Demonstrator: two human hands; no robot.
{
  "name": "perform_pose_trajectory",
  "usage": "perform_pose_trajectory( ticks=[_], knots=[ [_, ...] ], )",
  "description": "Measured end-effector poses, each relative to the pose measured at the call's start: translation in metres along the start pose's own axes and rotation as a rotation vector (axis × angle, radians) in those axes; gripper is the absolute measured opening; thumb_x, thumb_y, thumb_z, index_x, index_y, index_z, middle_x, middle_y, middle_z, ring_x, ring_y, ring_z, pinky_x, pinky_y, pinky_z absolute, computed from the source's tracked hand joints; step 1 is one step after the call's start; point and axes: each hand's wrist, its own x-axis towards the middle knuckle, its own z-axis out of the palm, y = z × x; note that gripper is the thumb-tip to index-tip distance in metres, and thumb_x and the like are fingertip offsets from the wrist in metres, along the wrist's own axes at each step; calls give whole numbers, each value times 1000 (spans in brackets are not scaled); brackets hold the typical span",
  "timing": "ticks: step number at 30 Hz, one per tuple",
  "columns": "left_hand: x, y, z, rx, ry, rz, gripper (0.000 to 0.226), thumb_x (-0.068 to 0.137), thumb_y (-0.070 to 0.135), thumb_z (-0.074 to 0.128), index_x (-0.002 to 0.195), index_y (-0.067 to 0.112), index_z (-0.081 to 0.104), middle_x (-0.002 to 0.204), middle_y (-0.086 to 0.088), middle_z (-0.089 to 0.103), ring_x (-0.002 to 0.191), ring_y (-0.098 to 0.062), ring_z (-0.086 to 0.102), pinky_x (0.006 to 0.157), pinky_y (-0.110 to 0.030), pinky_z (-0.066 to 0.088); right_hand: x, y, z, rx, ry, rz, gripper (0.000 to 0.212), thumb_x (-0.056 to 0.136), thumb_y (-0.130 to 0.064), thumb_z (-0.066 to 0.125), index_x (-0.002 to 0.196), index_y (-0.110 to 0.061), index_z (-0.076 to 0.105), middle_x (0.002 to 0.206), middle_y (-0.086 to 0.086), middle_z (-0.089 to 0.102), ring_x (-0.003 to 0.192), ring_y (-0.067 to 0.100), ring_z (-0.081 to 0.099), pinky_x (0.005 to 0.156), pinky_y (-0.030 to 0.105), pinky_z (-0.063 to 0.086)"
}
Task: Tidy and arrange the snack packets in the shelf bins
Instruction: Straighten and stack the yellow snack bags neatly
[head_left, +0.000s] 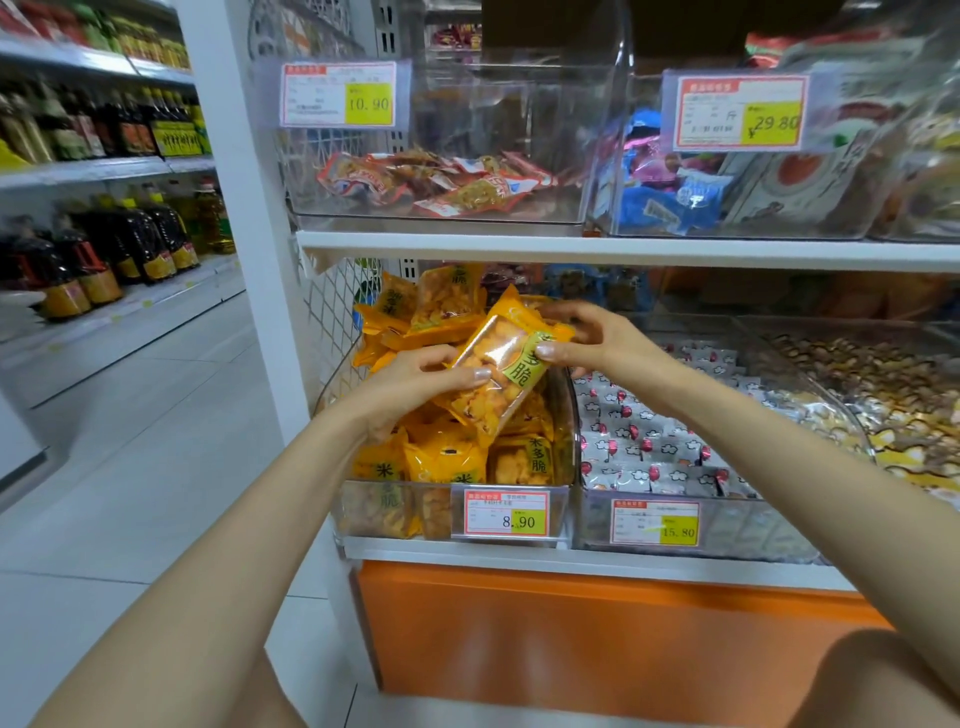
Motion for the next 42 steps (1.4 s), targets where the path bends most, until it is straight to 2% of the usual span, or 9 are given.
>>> perform_pose_trajectory(
  ticks=[6,11,14,16,19,24,27,35,42],
  knots=[
    [1,-4,-10,88,25,-44,47,60,45,80,99,26,63,113,-5,63,105,-22,60,91,-37,47,-2,5,2,-68,-100,4,48,79,-18,72,120,-28,50,71,-8,68,76,2,66,74,13,47],
    [-2,-7,-10,379,92,222,41,75,36,73,111,28,55,117,9,54,108,-12,54,87,-28,48,-2,6,10,-224,-65,12,62,75,-29,76,129,-22,47,67,-6,68,70,7,64,77,22,48],
    [-7,-7,-11,682,27,340,54,70,58,69,117,42,48,120,14,46,111,-6,45,88,-30,43,-5,4,18,-339,-55,-30,55,79,-35,72,128,-24,49,72,2,67,71,19,64,71,31,51],
    [-9,-9,-10,885,10,359,67,62,75,57,122,47,43,115,19,42,111,-4,38,88,-30,34,-7,4,26,-473,-77,-78,46,85,-39,65,127,-25,53,75,-6,64,70,9,61,68,27,49],
    [-9,-12,-15,1054,40,345,62,73,62,64,128,44,40,116,17,43,112,-8,38,90,-32,29,-5,7,32,-607,-150,-150,46,88,-44,57,131,-29,50,95,-5,66,86,4,59,79,26,47],
    [-11,-12,-25,1120,37,263,58,77,60,61,129,43,40,124,6,51,118,-16,44,96,-39,33,2,5,11,-602,-97,-186,31,89,-26,63,119,-22,61,100,-1,68,88,4,59,76,13,40],
    [-13,-13,-32,1117,77,218,57,77,60,62,127,41,43,125,6,53,117,-16,48,95,-38,35,9,1,4,-751,-282,-162,21,87,-16,65,107,-17,69,105,-2,69,85,-4,56,73,4,38],
    [-13,-10,-31,1113,92,165,55,76,61,61,124,41,42,122,5,52,115,-16,48,91,-36,35,36,-8,38,-1372,-877,68,48,93,-32,55,138,-17,46,132,3,55,118,22,51,94,30,38],
    [-13,-10,-32,1035,79,156,53,77,58,63,123,41,43,122,5,52,114,-15,48,82,-31,32,59,12,55,-1538,-905,283,78,83,-46,66,146,-19,29,146,6,39,134,31,37,109,45,33]
  ],
)
